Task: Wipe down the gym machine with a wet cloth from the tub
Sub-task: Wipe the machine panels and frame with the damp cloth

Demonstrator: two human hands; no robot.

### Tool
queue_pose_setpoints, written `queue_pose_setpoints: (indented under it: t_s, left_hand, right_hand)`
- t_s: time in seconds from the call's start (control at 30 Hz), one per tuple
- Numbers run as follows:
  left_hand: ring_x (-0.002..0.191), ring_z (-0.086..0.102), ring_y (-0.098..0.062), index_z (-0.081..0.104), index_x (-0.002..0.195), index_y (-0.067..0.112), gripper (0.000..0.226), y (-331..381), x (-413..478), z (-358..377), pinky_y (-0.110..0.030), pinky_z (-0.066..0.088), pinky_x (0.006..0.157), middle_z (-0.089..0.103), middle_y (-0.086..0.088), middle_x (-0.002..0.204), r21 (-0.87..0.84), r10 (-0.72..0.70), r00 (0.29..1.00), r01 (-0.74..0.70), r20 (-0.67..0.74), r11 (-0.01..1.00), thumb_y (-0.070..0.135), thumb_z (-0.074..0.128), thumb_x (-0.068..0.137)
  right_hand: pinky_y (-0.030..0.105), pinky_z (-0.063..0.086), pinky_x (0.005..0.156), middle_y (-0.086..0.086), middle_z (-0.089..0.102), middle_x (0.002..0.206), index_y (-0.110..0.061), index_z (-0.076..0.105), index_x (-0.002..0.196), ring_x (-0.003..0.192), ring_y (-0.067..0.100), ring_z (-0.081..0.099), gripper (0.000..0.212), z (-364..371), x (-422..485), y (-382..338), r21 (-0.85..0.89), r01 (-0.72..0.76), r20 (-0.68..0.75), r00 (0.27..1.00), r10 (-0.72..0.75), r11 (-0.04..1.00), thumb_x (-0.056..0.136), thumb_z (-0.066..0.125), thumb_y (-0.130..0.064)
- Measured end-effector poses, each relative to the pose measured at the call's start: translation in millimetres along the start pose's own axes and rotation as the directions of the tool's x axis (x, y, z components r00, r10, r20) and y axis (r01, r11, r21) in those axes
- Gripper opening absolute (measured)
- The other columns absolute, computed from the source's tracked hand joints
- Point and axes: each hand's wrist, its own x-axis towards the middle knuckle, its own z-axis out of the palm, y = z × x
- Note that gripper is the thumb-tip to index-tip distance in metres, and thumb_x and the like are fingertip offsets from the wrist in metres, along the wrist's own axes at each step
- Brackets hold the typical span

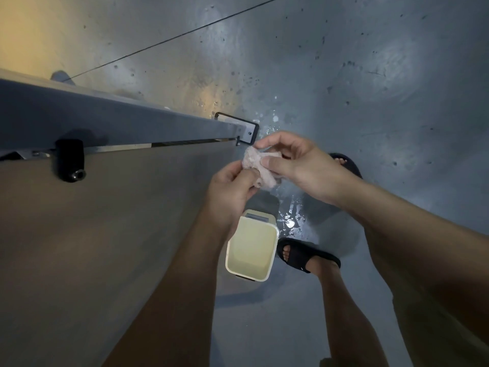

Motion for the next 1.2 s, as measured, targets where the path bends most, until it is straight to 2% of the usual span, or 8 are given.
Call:
queue_pose_setpoints:
  t_s: [0.17,0.33,0.43,0.57,0.7,0.87,0.97,1.2]
  left_hand:
    - [0.094,0.075,-0.032,0.066,0.116,0.004,0.019,-5,10,-11,-0.042,0.060,0.085,0.077,-0.017,0.104,-0.018,0.047,0.994,-0.049,-0.103,0.999,-0.001,0.057,0.099]
    - [0.084,0.072,-0.026,0.057,0.104,0.014,0.018,-2,18,-22,-0.037,0.059,0.072,0.073,-0.011,0.096,0.259,0.155,0.942,-0.077,-0.299,0.963,0.008,0.070,0.093]
    - [0.087,0.069,-0.021,0.060,0.099,0.017,0.008,2,18,-32,-0.047,0.058,0.082,0.070,-0.003,0.095,0.576,0.355,0.903,-0.161,-0.242,0.802,0.017,0.067,0.095]
    - [0.115,0.054,-0.025,0.061,0.120,0.008,0.023,13,10,-39,-0.043,0.048,0.099,0.060,-0.010,0.118,0.880,0.550,0.832,-0.203,-0.076,0.429,0.013,0.057,0.097]
    - [0.126,0.044,-0.033,0.060,0.116,0.004,0.031,18,-2,-51,-0.048,0.039,0.110,0.055,-0.016,0.121,0.961,0.649,0.760,-0.199,0.029,0.191,0.008,0.050,0.087]
    - [0.128,0.044,-0.038,0.060,0.105,0.001,0.027,5,-8,-60,-0.046,0.030,0.115,0.057,-0.021,0.117,0.978,0.697,0.705,-0.206,0.133,0.022,0.007,0.047,0.082]
    - [0.120,0.043,-0.038,0.062,0.102,-0.005,0.030,3,-15,-61,-0.050,0.032,0.113,0.056,-0.022,0.111,0.971,0.748,0.644,-0.237,0.162,-0.006,-0.002,0.052,0.075]
    - [0.123,0.046,-0.038,0.063,0.109,-0.001,0.038,33,-73,-55,-0.043,0.035,0.113,0.058,-0.018,0.120,0.949,0.772,0.632,-0.281,0.072,0.142,-0.001,0.046,0.076]
  right_hand:
    - [0.028,0.059,0.085,0.011,0.068,0.119,-0.016,0.065,0.129,0.089,0.011,0.065,0.031,8,9,4,-0.177,-0.051,-0.026,0.999,0.047,0.983,0.098,0.068,-0.013]
    - [0.032,0.060,0.080,0.003,0.073,0.093,-0.018,0.070,0.107,0.084,0.016,0.068,0.018,23,17,11,0.058,-0.108,0.088,0.991,0.102,0.993,0.097,0.066,-0.003]
    - [0.024,0.056,0.070,-0.008,0.071,0.078,-0.022,0.070,0.091,0.071,0.009,0.064,0.022,34,32,21,0.058,-0.136,-0.044,0.989,0.138,0.989,0.092,0.071,0.000]
    - [0.018,0.047,0.060,-0.005,0.066,0.074,-0.011,0.073,0.098,0.059,0.002,0.056,0.009,44,75,36,-0.006,-0.150,-0.291,0.946,0.142,0.989,0.094,0.066,-0.005]
    - [0.026,0.049,0.073,-0.010,0.068,0.069,-0.020,0.073,0.087,0.062,0.005,0.060,0.014,57,131,46,0.024,-0.162,-0.432,0.888,0.156,0.986,0.096,0.065,-0.014]
    - [0.025,0.049,0.064,0.005,0.063,0.073,0.004,0.074,0.099,0.059,0.009,0.059,0.020,82,178,58,-0.032,-0.197,-0.432,0.887,0.164,0.980,0.093,0.060,-0.010]
    - [0.045,0.056,0.070,0.002,0.064,0.063,-0.005,0.074,0.079,0.064,0.018,0.059,0.024,92,181,65,-0.054,-0.190,-0.392,0.907,0.154,0.980,0.086,0.061,-0.024]
    - [0.031,0.041,0.065,0.005,0.059,0.066,-0.019,0.068,0.059,0.062,0.013,0.049,0.040,122,113,-7,-0.113,-0.013,-0.295,0.955,-0.021,0.994,0.098,0.060,-0.019]
